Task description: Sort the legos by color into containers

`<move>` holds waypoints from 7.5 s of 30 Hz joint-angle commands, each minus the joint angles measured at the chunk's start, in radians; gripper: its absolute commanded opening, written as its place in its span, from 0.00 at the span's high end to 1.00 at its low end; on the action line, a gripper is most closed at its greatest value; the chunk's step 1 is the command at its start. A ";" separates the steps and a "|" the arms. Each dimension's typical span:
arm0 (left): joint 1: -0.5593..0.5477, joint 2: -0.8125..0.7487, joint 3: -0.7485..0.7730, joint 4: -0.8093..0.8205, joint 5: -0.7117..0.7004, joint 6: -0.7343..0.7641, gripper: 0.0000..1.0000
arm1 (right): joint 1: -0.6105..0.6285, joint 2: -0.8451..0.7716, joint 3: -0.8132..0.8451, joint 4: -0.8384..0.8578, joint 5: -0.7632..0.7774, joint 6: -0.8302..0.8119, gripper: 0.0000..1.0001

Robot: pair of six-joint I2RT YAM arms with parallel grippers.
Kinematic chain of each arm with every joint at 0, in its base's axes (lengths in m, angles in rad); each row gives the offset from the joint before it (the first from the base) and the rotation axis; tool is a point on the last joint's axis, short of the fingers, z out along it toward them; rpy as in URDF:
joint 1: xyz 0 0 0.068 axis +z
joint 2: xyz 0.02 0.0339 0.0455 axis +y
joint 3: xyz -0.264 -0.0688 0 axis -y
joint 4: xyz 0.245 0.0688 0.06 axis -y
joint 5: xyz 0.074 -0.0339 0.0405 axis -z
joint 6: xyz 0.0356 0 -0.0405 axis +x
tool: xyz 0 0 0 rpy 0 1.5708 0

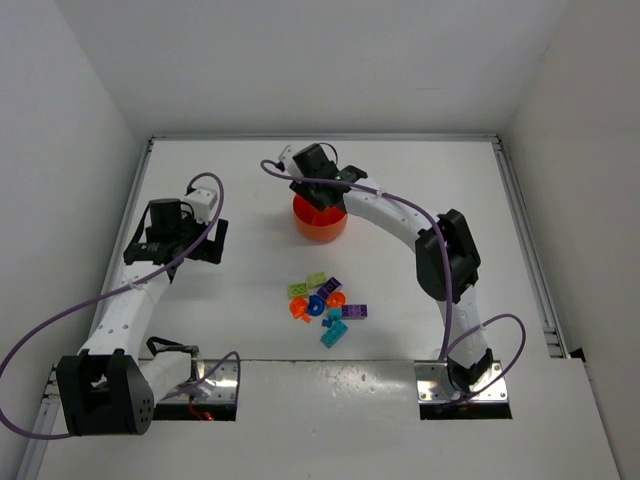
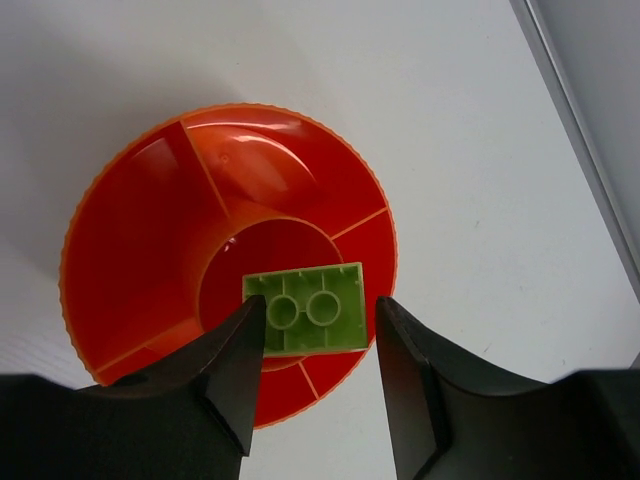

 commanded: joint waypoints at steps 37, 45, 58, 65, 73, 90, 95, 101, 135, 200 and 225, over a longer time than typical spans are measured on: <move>0.118 -0.015 0.027 0.036 0.040 -0.039 0.00 | 0.362 -0.097 -0.191 -0.316 -0.466 -0.084 0.42; 0.206 0.016 0.047 0.027 0.111 -0.030 0.00 | 0.372 -0.022 -0.200 -0.251 -0.393 -0.055 0.42; 0.235 0.025 0.038 0.036 0.143 -0.030 0.00 | 0.372 0.095 -0.102 -0.248 -0.270 -0.046 0.40; 0.235 0.034 0.038 0.036 0.143 -0.030 0.00 | 0.372 0.127 -0.062 -0.248 -0.241 -0.046 0.40; 0.244 0.034 0.038 0.036 0.152 -0.030 0.00 | 0.341 0.159 -0.049 -0.274 -0.261 -0.037 0.40; 0.253 0.034 0.028 0.036 0.152 -0.030 0.00 | 0.257 -0.080 -0.063 -0.188 -0.295 0.107 1.00; 0.262 0.025 0.028 0.036 0.172 -0.021 0.00 | 0.160 -0.192 -0.016 -0.153 -0.319 0.179 1.00; 0.262 0.036 0.038 0.036 0.181 -0.021 0.00 | 0.070 -0.304 -0.092 0.054 -0.258 0.219 1.00; 0.272 0.077 0.048 0.036 0.190 -0.002 0.00 | -0.130 -0.112 -0.095 0.258 -0.361 0.457 0.94; 0.299 0.102 0.059 0.055 0.239 -0.016 0.00 | 0.263 -0.048 -0.345 -0.115 -0.235 -0.210 0.41; 0.308 0.111 0.050 0.055 0.239 -0.016 0.00 | 0.254 0.008 -0.244 -0.201 -0.305 -0.226 0.91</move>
